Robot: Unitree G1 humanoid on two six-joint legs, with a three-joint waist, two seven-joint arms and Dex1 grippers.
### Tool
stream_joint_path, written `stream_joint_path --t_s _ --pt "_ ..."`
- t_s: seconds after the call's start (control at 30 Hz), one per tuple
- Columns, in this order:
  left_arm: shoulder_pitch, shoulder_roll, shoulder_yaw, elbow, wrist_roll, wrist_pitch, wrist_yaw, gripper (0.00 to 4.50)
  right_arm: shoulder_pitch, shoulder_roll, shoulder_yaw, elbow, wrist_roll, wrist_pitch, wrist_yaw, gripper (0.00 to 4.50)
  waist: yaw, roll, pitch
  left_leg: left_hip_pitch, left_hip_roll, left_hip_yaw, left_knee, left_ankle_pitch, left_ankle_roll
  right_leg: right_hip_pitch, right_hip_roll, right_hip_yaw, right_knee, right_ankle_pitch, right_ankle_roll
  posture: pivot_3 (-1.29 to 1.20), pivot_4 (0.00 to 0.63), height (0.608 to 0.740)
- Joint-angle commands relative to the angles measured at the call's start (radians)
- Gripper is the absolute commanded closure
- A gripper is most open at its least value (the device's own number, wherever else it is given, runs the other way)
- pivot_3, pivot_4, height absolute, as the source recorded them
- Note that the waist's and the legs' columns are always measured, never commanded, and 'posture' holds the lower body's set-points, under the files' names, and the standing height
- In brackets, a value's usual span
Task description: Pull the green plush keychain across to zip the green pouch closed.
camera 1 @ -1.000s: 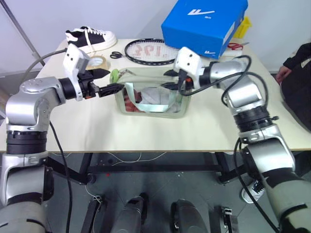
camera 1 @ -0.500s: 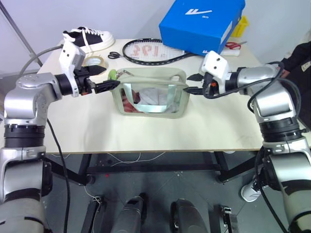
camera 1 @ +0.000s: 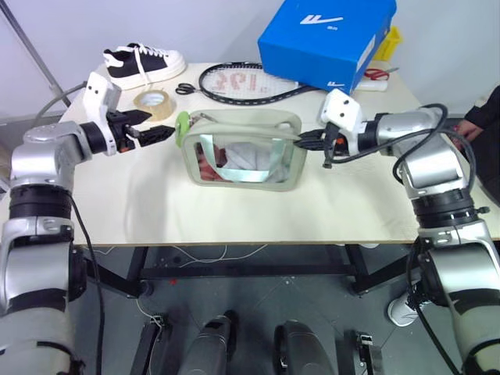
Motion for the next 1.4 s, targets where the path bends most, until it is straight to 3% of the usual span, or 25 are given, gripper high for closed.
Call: stream_joint_path --t_s 0.03,0.27,0.3,0.37,0.6,0.93,1.17,1.37,1.4 --pt "-0.047 -0.03 0.011 0.062 0.015 -0.048 -0.019 0.0 -0.008 -0.011 0.001 -0.031 0.011 -0.023 0.011 4.46 0.0 0.0 0.0 0.0 0.0 0.0 0.0 0.0 0.0 0.0 0.0 0.0 0.0 0.0 0.0 0.0 0.15 0.74" --pt "-0.072 -0.097 0.003 0.113 0.054 -0.091 -0.003 0.0 -0.016 -0.004 -0.001 -0.023 0.006 -0.023 0.005 4.46 0.0 0.0 0.0 0.0 0.0 0.0 0.0 0.0 0.0 0.0 0.0 0.0 0.001 0.0 0.0 0.0 0.15 0.74" --pt "-0.077 -0.104 0.008 0.119 0.054 -0.093 -0.002 0.25 -0.016 -0.004 -0.001 -0.023 0.005 -0.023 0.005 4.49 0.0 0.0 0.0 0.0 0.0 0.0 0.001 0.0 0.0 0.0 0.0 0.0 0.001 0.0 0.0 0.0 0.15 0.74" --pt "-0.08 -0.11 0.012 0.119 0.052 -0.089 -0.007 0.83 -0.017 -0.002 -0.001 -0.023 0.005 -0.021 0.004 4.5 0.0 0.0 0.0 0.0 0.0 0.0 0.001 0.0 0.0 0.0 0.0 0.0 0.001 0.0 0.0 0.0 0.15 0.74" --pt "-0.074 -0.103 0.019 0.114 0.056 -0.087 -0.026 4.44 -0.015 -0.001 -0.001 -0.027 0.004 -0.015 -0.006 4.5 -0.001 0.0 0.0 0.0 0.0 0.0 0.001 0.0 0.0 -0.001 0.0 0.0 0.002 0.0 0.0 0.0 0.15 0.74" --pt "-0.139 -0.088 0.059 0.029 0.019 -0.059 -0.037 4.48 -0.011 -0.003 -0.004 -0.035 0.004 -0.012 -0.021 4.5 -0.001 0.0 0.0 0.0 0.0 0.0 0.001 0.0 0.0 -0.001 0.0 0.0 0.002 0.0 0.0 0.0 0.15 0.74" --pt "-0.119 -0.134 -0.095 -0.181 0.118 -0.142 -0.089 4.48 -0.01 -0.001 -0.002 -0.038 0.004 -0.007 -0.031 4.5 0.0 0.0 0.0 0.0 0.0 0.0 0.001 0.0 0.0 0.0 0.0 0.0 0.002 0.0 0.0 0.0 0.15 0.74" --pt "-0.128 -0.137 -0.152 -0.152 0.199 -0.219 -0.062 4.48 -0.004 0.004 -0.002 -0.034 0.005 -0.009 -0.042 4.5 -0.003 0.0 0.0 0.0 0.0 0.001 0.001 0.0 0.0 -0.001 0.0 0.0 0.002 0.0 0.0 0.0 0.15 0.74" --pt "-0.13 -0.133 -0.148 -0.153 0.196 -0.212 -0.066 4.2 -0.003 0.005 -0.003 -0.034 0.006 -0.008 -0.045 4.5 -0.002 0.0 0.0 0.0 0.0 0.001 0.001 0.0 0.0 -0.001 0.0 0.0 0.002 0.0 0.0 0.0 0.15 0.74"
